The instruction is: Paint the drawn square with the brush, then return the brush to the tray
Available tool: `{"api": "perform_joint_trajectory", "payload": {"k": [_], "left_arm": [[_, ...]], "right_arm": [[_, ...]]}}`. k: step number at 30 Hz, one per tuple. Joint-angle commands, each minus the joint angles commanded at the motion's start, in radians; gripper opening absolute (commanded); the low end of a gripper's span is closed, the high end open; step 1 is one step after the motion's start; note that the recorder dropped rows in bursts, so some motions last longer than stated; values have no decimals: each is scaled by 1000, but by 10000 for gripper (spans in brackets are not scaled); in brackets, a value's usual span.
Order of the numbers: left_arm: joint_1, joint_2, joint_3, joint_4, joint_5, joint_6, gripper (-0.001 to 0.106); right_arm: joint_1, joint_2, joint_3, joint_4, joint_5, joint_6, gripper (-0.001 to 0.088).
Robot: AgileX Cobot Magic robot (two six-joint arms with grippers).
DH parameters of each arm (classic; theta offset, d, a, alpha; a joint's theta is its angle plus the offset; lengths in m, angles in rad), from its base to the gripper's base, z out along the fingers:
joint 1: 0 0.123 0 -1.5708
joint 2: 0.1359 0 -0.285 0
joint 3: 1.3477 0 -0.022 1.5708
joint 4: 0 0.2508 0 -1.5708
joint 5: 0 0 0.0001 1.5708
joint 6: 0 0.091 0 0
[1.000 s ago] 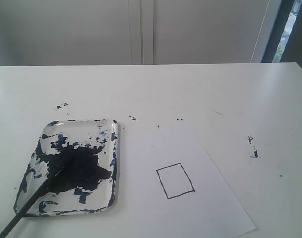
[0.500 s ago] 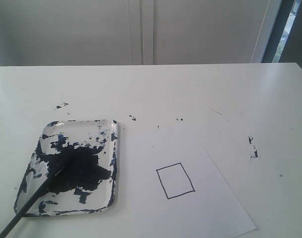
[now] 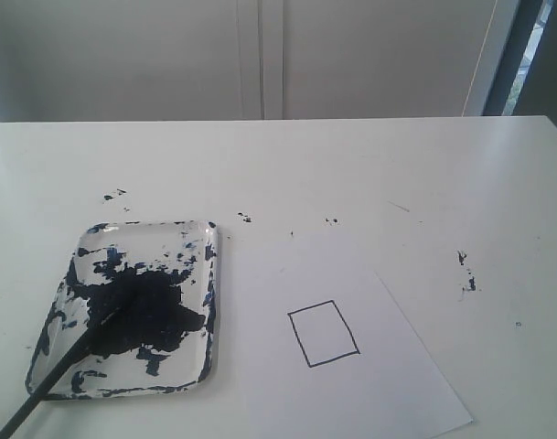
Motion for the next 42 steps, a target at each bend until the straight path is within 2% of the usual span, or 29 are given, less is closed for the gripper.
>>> {"api": "perform_joint_trajectory", "payload": {"k": [2, 4, 7, 8, 11, 17, 22, 27, 30, 33, 34, 36, 39, 42], "left_arm": [[0, 0, 0, -9, -8, -41, 0], [0, 0, 0, -9, -75, -86, 0], [0, 17, 0, -10, -309, -218, 0], [0, 46, 0, -9, -427, -241, 0], [0, 134, 0, -9, -666, -303, 0], [0, 341, 0, -9, -969, -352, 0], [-12, 465, 0, 5, -1105, -374, 0], [-48, 527, 0, 9, -1168, -370, 0], [-73, 549, 0, 47, -1157, -359, 0], [-114, 586, 0, 194, -1085, -391, 0], [-126, 593, 0, 195, -1058, -420, 0], [-147, 613, 0, 185, -904, -502, 0], [-182, 630, -54, 199, -527, -576, 0], [-232, 630, -160, 179, -140, -606, 0]], "right_arm": [[0, 0, 0, 0, 0, 0, 0], [0, 0, 0, 0, 0, 0, 0], [0, 0, 0, 0, 0, 0, 0], [0, 0, 0, 0, 0, 0, 0], [0, 0, 0, 0, 0, 0, 0], [0, 0, 0, 0, 0, 0, 0], [0, 0, 0, 0, 0, 0, 0], [0, 0, 0, 0, 0, 0, 0], [0, 0, 0, 0, 0, 0, 0], [0, 0, 0, 0, 0, 0, 0], [0, 0, 0, 0, 0, 0, 0], [0, 0, 0, 0, 0, 0, 0], [0, 0, 0, 0, 0, 0, 0], [0, 0, 0, 0, 0, 0, 0]]}}
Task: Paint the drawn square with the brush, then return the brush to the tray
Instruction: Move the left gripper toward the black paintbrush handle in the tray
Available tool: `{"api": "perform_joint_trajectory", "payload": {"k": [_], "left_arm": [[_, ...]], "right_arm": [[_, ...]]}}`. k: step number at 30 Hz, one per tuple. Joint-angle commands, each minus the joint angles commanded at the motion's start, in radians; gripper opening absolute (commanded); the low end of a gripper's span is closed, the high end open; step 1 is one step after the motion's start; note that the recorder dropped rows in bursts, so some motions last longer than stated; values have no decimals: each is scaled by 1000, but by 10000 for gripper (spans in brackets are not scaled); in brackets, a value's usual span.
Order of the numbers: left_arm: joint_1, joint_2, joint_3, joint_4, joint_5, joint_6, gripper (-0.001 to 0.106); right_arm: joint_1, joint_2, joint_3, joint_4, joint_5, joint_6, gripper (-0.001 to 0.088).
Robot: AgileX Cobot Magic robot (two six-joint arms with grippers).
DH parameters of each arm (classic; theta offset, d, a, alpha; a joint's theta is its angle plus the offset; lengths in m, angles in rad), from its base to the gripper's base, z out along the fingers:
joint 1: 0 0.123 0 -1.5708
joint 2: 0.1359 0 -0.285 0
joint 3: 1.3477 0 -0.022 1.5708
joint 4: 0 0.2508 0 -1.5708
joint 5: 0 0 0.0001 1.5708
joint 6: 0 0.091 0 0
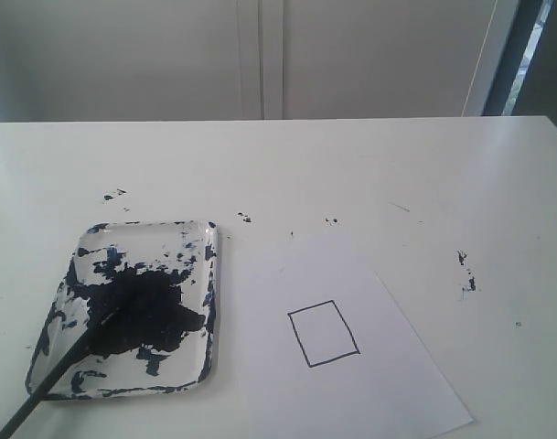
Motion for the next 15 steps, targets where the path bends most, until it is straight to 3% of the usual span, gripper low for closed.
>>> {"api": "perform_joint_trajectory", "payload": {"k": [2, 3, 15], "left_arm": [[-36, 0, -63, -34, 195, 23, 0], [-44, 0, -81, -48, 232, 36, 0], [-46, 39, -104, -105, 73, 36, 0]], "right_arm": [[0, 0, 0, 0, 0, 0, 0], [0, 0, 0, 0, 0, 0, 0], [0, 0, 0, 0, 0, 0, 0]]}}
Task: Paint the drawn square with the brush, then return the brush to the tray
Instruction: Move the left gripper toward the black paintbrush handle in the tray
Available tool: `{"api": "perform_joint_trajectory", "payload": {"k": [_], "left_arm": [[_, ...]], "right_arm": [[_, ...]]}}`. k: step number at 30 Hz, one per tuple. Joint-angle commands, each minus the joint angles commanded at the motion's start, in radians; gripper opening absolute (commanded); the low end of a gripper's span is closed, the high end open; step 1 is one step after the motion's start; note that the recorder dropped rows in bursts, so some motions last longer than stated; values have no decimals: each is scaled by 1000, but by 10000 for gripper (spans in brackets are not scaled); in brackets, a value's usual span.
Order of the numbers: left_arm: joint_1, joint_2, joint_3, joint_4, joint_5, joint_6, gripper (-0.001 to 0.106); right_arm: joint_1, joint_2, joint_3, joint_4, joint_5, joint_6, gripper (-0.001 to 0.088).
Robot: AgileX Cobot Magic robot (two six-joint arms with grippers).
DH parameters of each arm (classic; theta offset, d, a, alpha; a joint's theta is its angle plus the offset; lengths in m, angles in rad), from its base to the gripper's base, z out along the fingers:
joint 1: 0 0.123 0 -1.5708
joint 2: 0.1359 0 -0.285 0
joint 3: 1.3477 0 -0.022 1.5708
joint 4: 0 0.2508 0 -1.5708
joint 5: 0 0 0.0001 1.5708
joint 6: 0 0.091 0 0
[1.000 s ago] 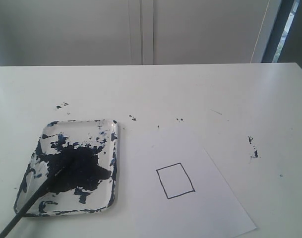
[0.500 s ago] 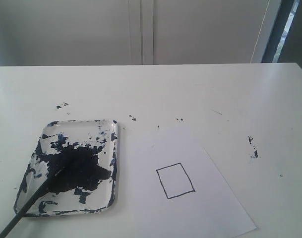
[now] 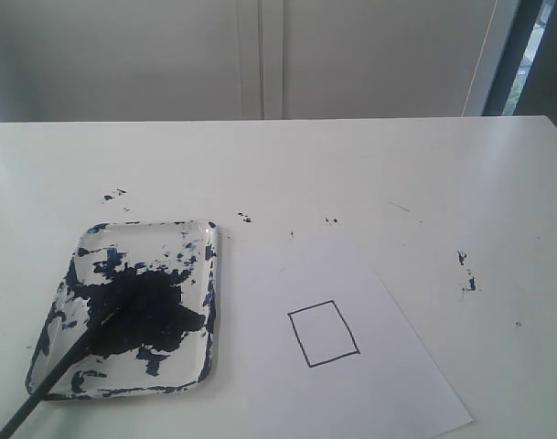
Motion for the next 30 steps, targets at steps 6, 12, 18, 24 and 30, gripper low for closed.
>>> {"api": "perform_joint_trajectory", "payload": {"k": [6, 12, 18, 24, 30], "left_arm": [[0, 39, 0, -4, -89, -2, 0], [0, 54, 0, 19, -116, 6, 0], [0, 52, 0, 33, -116, 6, 0], [-9, 52, 0, 31, -3, 1, 0], [-9, 52, 0, 31, 110, 25, 18]], "right_arm": [[0, 0, 0, 0, 0, 0, 0], [0, 0, 0, 0, 0, 0, 0], [0, 0, 0, 0, 0, 0, 0], [0, 0, 0, 0, 0, 0, 0], [0, 0, 0, 0, 0, 0, 0]]}}
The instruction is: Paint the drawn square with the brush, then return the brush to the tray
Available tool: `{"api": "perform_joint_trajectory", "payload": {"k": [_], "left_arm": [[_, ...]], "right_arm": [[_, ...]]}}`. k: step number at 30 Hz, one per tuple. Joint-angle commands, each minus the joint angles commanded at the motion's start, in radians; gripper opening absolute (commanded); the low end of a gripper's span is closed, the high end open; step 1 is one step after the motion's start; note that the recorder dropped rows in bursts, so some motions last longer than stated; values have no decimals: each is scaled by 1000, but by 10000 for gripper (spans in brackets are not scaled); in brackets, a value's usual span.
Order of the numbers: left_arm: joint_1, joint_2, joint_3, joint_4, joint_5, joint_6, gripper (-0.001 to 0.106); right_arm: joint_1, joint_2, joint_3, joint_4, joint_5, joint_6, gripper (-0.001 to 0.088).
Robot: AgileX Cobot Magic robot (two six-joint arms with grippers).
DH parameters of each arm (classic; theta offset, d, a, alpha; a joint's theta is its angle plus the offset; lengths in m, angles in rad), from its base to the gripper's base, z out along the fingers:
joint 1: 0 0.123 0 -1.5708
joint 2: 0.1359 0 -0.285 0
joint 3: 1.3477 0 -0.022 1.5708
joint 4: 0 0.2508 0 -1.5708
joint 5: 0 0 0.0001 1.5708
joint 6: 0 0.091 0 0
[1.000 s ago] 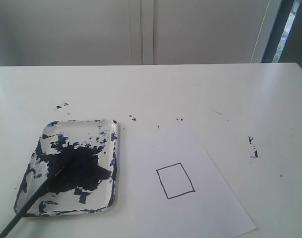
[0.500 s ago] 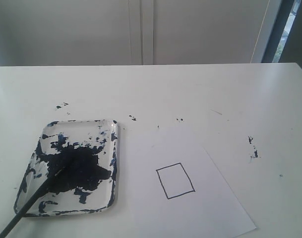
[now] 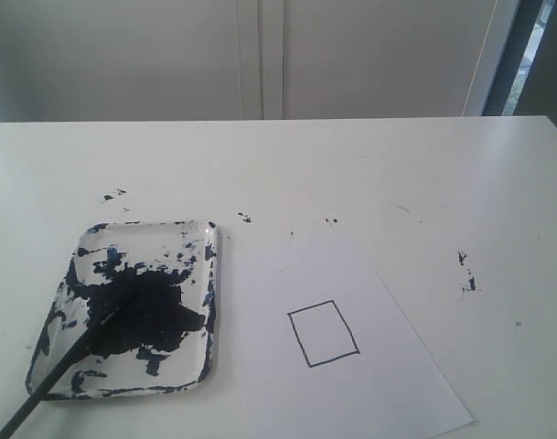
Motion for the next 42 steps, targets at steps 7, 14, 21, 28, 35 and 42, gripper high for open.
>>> {"api": "perform_joint_trajectory", "payload": {"k": [7, 14, 21, 28, 35, 42], "left_arm": [[0, 0, 6, -46, -37, 6, 394], [0, 0, 6, -118, 29, 22, 660], [-100, 2, 6, -212, 55, 113, 660], [-154, 48, 6, -233, 50, 113, 660], [-161, 110, 6, -240, 34, 113, 659], [-161, 158, 6, -240, 17, 109, 657]], "right_arm": [[0, 0, 0, 0, 0, 0, 0], [0, 0, 0, 0, 0, 0, 0], [0, 0, 0, 0, 0, 0, 0], [0, 0, 0, 0, 0, 0, 0], [0, 0, 0, 0, 0, 0, 0], [0, 0, 0, 0, 0, 0, 0]]}}
